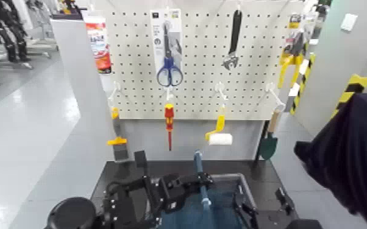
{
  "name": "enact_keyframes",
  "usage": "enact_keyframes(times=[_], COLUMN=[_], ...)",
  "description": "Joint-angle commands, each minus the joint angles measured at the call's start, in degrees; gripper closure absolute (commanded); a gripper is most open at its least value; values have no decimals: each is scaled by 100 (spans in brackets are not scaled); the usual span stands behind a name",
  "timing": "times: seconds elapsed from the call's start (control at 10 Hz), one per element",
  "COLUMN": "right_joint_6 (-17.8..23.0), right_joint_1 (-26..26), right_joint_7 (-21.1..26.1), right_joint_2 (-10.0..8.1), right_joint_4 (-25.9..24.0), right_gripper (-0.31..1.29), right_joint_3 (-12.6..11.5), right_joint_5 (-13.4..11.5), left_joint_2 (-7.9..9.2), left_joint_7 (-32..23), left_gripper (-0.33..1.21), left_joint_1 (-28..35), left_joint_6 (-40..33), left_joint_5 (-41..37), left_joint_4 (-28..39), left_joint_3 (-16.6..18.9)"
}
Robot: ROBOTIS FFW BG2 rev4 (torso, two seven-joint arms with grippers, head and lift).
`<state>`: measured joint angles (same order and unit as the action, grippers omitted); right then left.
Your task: Grasp the handle of the crate.
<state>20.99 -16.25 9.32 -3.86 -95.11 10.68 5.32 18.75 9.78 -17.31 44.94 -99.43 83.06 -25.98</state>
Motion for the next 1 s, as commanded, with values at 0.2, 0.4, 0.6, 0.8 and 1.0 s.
enact_keyframes(times=[0.2,0.4,0.6,0.8,1.0], right_joint_6=[-69,-104,-131,-131,-131], right_joint_1=[7,7,7,7,7], right_joint_7=[0,0,0,-9,-9], right_joint_2=[0,-9,-9,-9,9], right_joint_4=[-7,-7,-7,-7,2], right_gripper=[14,14,14,14,14], right_joint_3=[-5,-5,-5,4,4], right_joint_5=[-22,-31,-31,-48,-101], left_joint_2=[305,375,472,481,481], left_joint_7=[-117,-284,-346,-346,-354], left_gripper=[113,113,113,113,113], left_joint_1=[421,536,588,606,597], left_joint_6=[112,235,244,261,296], left_joint_5=[-59,-94,-243,-358,-393], left_joint_4=[615,843,992,1054,1080], left_joint_3=[234,427,427,427,392])
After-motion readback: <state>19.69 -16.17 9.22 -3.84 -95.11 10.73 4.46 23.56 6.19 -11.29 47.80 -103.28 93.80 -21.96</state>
